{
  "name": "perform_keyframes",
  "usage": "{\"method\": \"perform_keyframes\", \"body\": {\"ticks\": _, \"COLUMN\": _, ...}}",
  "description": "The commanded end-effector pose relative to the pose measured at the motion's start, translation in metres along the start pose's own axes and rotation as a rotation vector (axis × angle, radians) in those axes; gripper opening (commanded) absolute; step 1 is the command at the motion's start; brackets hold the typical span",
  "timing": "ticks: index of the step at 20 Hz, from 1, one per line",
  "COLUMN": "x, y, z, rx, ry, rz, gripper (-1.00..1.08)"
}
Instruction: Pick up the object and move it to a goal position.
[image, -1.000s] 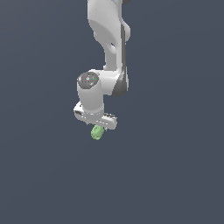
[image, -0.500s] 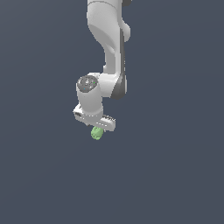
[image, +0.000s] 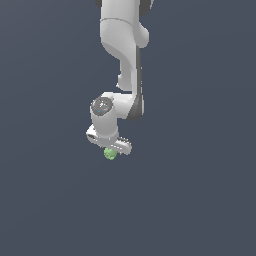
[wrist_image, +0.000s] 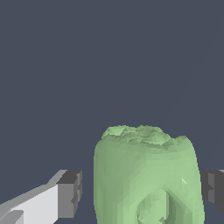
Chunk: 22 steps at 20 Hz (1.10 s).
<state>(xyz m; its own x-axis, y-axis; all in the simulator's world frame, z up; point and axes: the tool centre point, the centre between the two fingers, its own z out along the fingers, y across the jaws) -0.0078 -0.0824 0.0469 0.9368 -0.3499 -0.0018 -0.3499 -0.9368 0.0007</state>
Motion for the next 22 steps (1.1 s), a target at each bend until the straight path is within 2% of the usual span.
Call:
{"method": "perform_keyframes", "body": {"ticks": 1, "x": 0.001, "y": 0.0, "z": 0.002, "rx": 0.0, "ry": 0.002, "rz": 0.0, "gripper": 1.0}}
{"method": "perform_keyframes", "body": {"ticks": 2, "x": 0.001, "y": 0.0, "z": 0.002, "rx": 0.0, "ry": 0.002, "rz": 0.0, "gripper": -1.0}}
{"method": "perform_keyframes", "body": {"ticks": 15, "x": 0.001, "y": -0.004, "z": 0.0, "rx": 0.001, "ry": 0.002, "rz": 0.0, "gripper": -1.0}}
{"method": "perform_keyframes", "body": {"ticks": 22, "x": 0.001, "y": -0.038, "z": -0.011, "rx": 0.001, "ry": 0.002, "rz": 0.0, "gripper": -1.0}}
